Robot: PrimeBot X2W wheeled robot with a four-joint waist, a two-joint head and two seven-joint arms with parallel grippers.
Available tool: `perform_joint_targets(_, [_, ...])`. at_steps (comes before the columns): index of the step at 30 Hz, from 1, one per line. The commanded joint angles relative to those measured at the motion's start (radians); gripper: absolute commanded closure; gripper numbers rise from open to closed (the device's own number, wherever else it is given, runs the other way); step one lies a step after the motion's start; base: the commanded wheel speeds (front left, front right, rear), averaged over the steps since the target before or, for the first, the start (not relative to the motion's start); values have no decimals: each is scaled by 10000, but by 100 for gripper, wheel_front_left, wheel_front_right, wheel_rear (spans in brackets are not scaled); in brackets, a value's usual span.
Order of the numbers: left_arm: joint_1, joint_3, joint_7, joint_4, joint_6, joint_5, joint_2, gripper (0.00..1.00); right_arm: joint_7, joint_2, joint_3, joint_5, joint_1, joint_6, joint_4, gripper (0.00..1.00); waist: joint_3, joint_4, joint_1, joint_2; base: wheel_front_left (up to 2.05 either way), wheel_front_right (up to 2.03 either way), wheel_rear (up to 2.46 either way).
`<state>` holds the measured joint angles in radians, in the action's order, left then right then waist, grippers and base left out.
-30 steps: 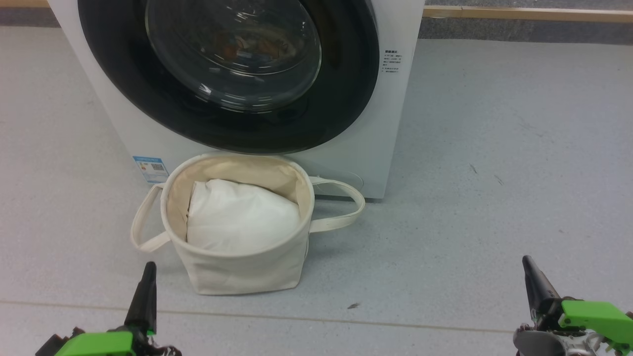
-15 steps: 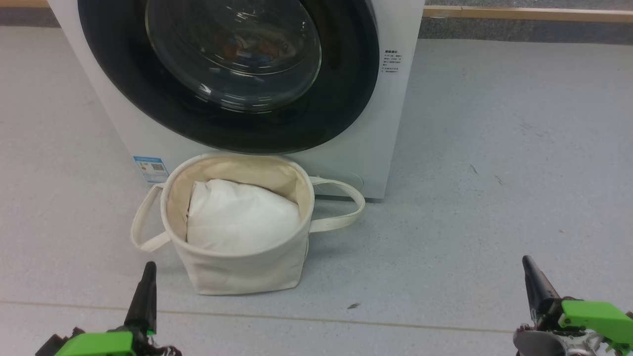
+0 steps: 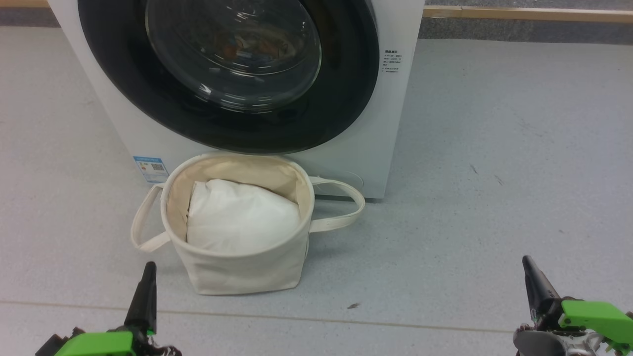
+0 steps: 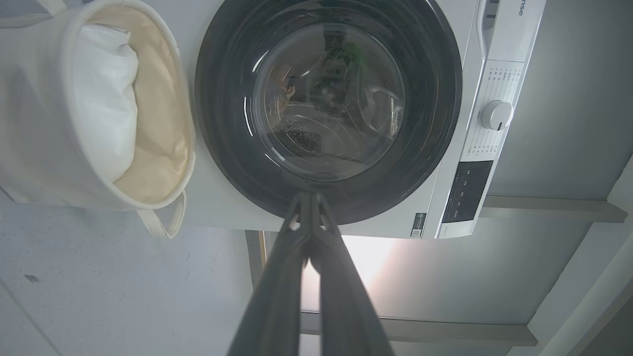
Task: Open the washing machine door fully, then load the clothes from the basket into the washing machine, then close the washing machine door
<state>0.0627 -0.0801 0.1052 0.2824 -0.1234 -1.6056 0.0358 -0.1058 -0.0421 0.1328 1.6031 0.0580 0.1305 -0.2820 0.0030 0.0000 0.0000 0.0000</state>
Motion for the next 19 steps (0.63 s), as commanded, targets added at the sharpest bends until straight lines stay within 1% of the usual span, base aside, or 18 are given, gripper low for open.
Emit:
perform_joint_targets(1, [455,-335,78,-371,-73,-32,144,100,-73,-81,-192,57,501,2,371,100,0,0,0,0,0,0,0])
perform_joint_targets(19, [455,-334,78,-371,-73,-33,144,100,-73,-81,-192,57,501,2,371,100,0,0,0,0,0,0,0])
